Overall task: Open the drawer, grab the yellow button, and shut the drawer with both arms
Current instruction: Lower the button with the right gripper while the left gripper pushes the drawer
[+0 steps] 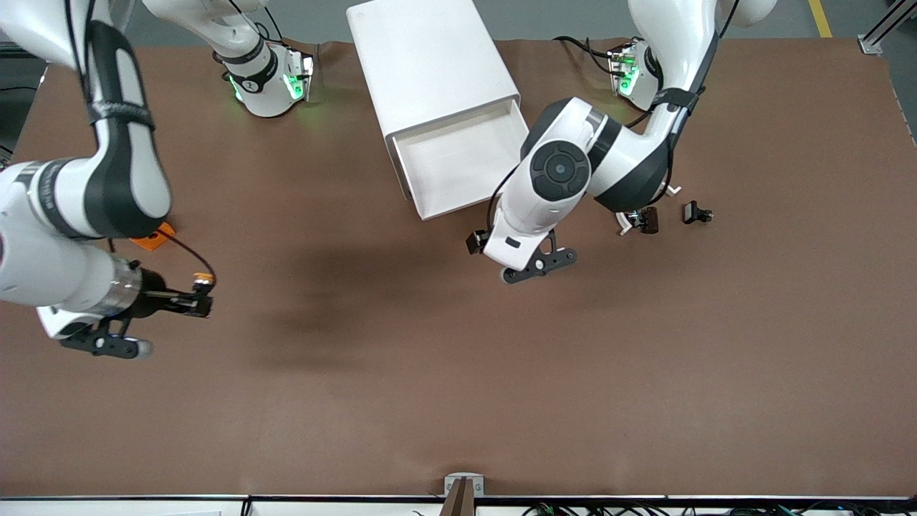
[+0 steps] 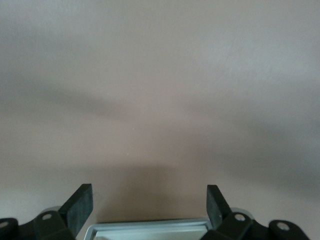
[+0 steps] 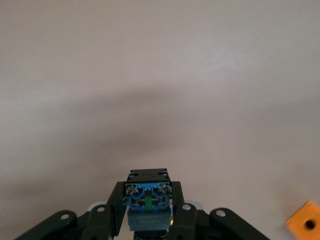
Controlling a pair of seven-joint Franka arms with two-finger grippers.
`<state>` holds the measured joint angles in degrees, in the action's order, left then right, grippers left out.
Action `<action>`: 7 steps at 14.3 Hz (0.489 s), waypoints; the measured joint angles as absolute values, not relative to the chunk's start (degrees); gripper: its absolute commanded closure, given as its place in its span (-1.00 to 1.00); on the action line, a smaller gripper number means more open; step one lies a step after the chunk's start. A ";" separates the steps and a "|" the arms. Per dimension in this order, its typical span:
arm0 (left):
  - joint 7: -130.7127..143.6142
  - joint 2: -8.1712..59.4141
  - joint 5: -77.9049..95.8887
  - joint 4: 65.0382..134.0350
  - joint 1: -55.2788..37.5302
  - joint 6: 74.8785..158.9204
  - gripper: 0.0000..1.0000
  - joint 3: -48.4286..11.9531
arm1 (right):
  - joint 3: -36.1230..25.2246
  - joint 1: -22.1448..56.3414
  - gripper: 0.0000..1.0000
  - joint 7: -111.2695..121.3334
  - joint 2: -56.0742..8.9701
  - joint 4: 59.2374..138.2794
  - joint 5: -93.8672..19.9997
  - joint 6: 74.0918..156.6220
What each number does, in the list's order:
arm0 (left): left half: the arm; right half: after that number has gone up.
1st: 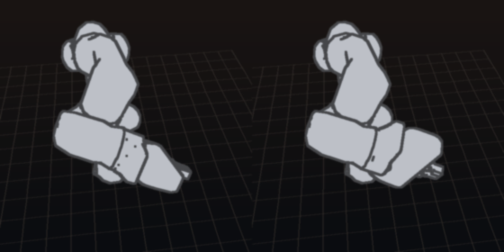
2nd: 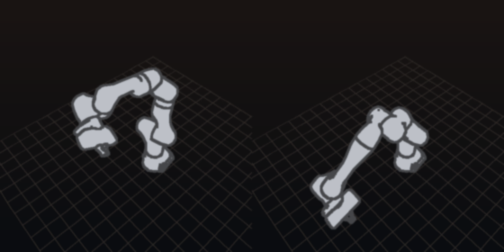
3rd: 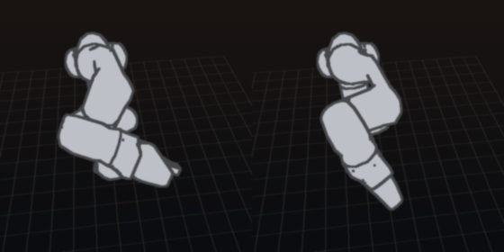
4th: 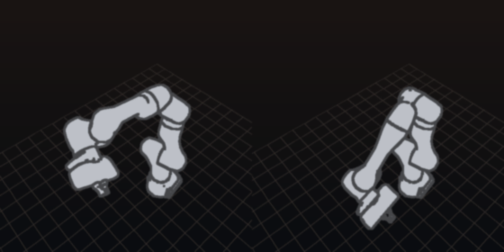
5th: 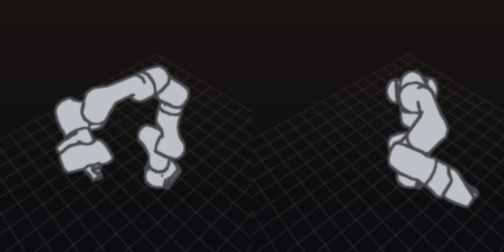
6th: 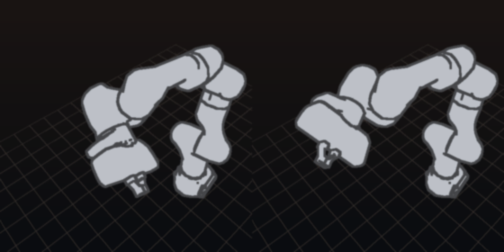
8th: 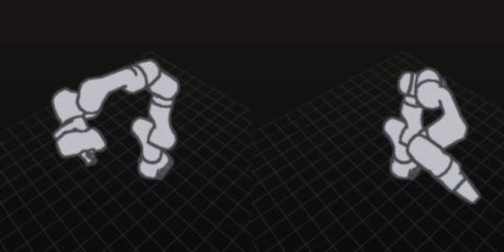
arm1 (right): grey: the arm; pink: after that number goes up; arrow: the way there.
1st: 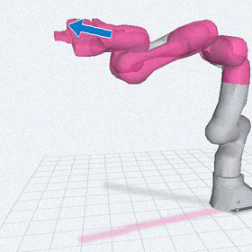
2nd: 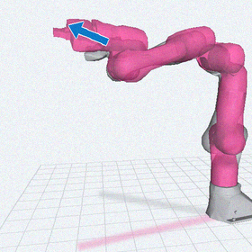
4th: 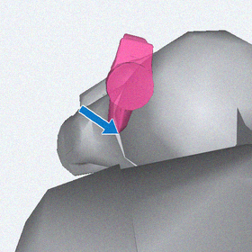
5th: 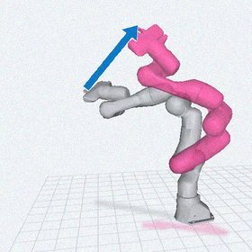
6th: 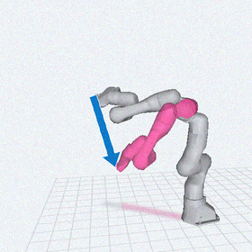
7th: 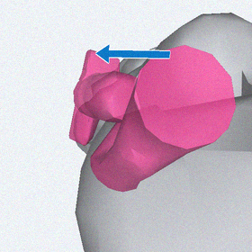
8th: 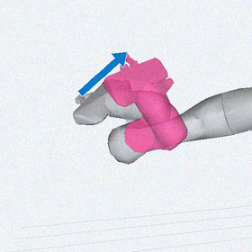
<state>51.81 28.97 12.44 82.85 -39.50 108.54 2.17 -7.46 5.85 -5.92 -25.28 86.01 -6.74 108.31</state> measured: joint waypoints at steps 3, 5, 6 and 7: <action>52.61 27.45 12.44 85.76 -41.38 108.54 -1.00 2.17 | -7.37 1.45 1.00 -0.67 -26.07 90.47 -3.92 116.13; 53.62 26.67 12.44 87.52 -42.68 108.54 -1.00 2.16 | -7.34 -0.59 1.00 2.15 -27.02 92.93 -3.33 121.05; 54.12 26.42 12.44 88.24 -43.36 108.55 -1.00 2.17 | -7.35 -1.74 1.00 3.84 -27.73 94.00 -3.28 123.43; 54.34 26.23 12.44 88.83 -43.94 108.55 -1.00 2.16 | -7.36 -2.85 1.00 5.39 -28.45 94.91 -3.27 125.52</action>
